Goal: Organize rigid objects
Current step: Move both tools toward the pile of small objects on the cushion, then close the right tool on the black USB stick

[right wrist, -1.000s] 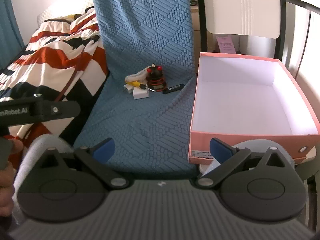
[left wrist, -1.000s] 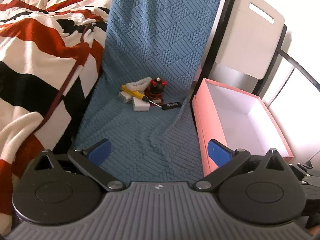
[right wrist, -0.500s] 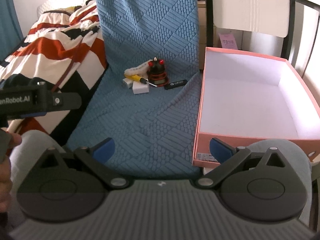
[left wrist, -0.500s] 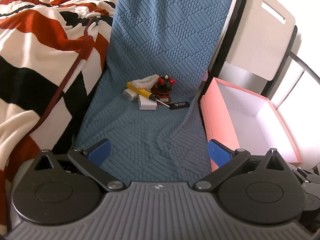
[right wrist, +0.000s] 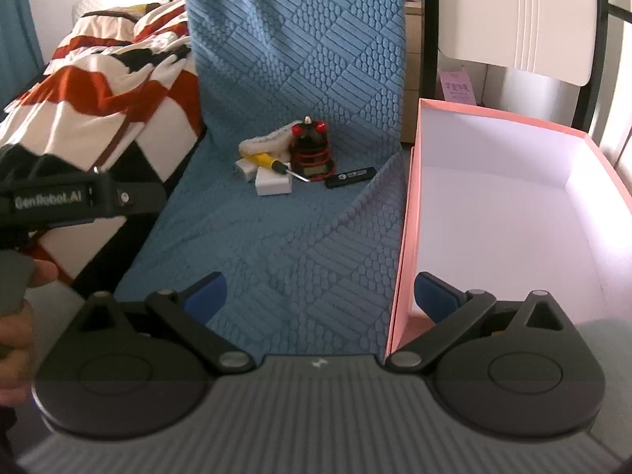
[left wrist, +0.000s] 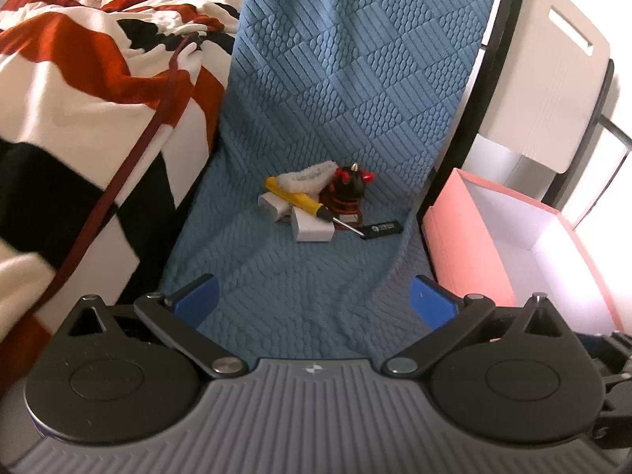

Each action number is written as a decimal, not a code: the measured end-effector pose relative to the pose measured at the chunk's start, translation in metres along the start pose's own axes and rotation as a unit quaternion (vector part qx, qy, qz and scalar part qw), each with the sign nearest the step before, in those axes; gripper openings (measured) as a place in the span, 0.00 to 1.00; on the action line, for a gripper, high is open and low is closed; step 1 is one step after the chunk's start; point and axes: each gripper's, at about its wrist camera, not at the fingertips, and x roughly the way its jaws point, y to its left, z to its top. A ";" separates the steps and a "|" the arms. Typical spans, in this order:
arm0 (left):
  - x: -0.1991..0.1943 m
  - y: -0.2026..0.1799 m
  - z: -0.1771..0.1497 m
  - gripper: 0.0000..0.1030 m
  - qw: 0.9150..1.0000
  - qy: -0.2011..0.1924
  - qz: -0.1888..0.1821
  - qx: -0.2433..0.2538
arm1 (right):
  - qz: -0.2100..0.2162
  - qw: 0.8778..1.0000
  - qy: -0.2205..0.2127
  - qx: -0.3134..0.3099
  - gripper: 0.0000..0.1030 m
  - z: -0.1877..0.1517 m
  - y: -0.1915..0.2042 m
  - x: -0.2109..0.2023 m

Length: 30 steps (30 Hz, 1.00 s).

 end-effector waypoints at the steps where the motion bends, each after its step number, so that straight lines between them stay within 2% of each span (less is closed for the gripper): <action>1: 0.007 0.002 0.002 1.00 1.000 0.002 0.000 -0.003 | -0.001 1.000 -0.002 0.001 1.00 0.002 -0.001 0.003; 5: 0.032 0.008 0.009 1.00 1.000 0.007 0.003 -0.005 | -0.012 1.000 -0.005 -0.003 1.00 0.013 -0.002 0.017; 10: 0.059 0.013 0.009 1.00 1.000 0.015 0.006 -0.006 | 0.001 1.000 -0.011 -0.018 1.00 0.031 -0.003 0.034; 18: 0.095 0.023 0.006 1.00 0.999 0.041 -0.005 -0.020 | 0.027 0.999 -0.029 0.032 1.00 0.077 -0.030 0.067; 22: 0.108 0.022 0.007 1.00 0.999 0.046 -0.016 -0.025 | 0.026 0.999 -0.018 0.018 1.00 0.093 -0.028 0.088; 24: 0.117 0.019 0.008 1.00 0.998 0.051 -0.017 -0.025 | 0.038 0.999 -0.018 0.013 0.99 0.101 -0.027 0.099; 27: 0.129 0.015 0.011 1.00 0.998 0.054 -0.016 -0.031 | 0.074 0.997 0.002 0.030 0.90 0.110 -0.033 0.120; 30: 0.140 0.010 0.015 1.00 0.998 0.051 -0.018 -0.031 | 0.075 0.997 0.028 0.025 0.76 0.115 -0.034 0.142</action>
